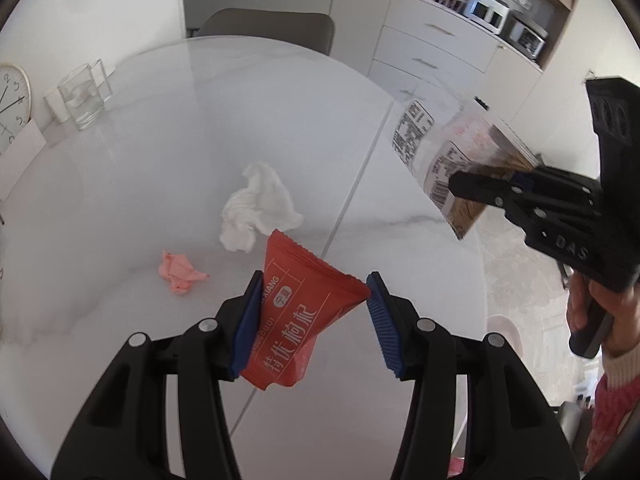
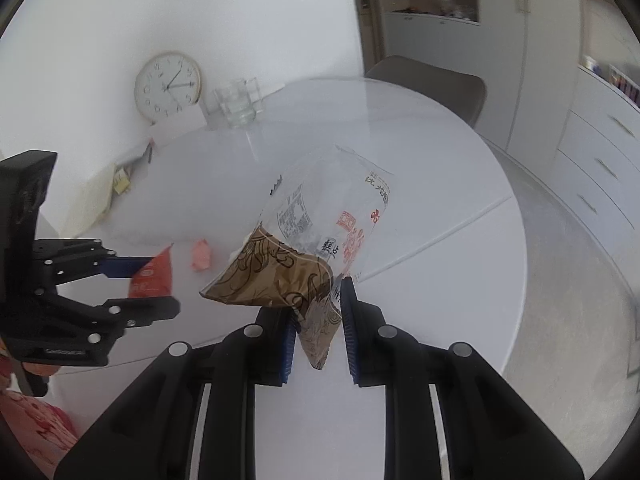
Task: Collect trash
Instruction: 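Grasp the clear bag with brown contents with the right tool while the left holds the packet, then carry the red packet and clear bag with both tools over the pink bin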
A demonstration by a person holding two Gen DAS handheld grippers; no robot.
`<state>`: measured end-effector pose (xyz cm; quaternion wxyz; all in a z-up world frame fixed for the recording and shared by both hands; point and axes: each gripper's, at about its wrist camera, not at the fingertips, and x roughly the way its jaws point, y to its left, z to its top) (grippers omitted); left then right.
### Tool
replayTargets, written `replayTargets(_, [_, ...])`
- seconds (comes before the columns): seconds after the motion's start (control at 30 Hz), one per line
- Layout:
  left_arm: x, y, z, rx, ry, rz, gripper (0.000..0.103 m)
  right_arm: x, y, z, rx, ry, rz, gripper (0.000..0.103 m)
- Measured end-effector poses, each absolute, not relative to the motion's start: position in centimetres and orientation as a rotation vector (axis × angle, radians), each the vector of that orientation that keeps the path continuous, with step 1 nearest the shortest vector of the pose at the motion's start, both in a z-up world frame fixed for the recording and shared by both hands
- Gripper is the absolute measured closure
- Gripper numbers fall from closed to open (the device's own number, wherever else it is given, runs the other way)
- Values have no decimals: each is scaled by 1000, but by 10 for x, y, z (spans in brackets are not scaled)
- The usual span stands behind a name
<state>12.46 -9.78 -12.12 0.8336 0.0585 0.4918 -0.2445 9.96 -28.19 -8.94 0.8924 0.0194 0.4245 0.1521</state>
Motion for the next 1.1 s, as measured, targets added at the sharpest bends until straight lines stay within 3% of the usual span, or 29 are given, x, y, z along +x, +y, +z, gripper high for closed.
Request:
replayTargets(0.6, [-28, -232, -100, 329, 999, -914, 53, -150, -388, -84, 267, 859, -122, 82])
replayTargets(1.1, [-127, -415, -181, 546, 1115, -1179, 53, -281, -501, -112, 377, 895, -401, 81])
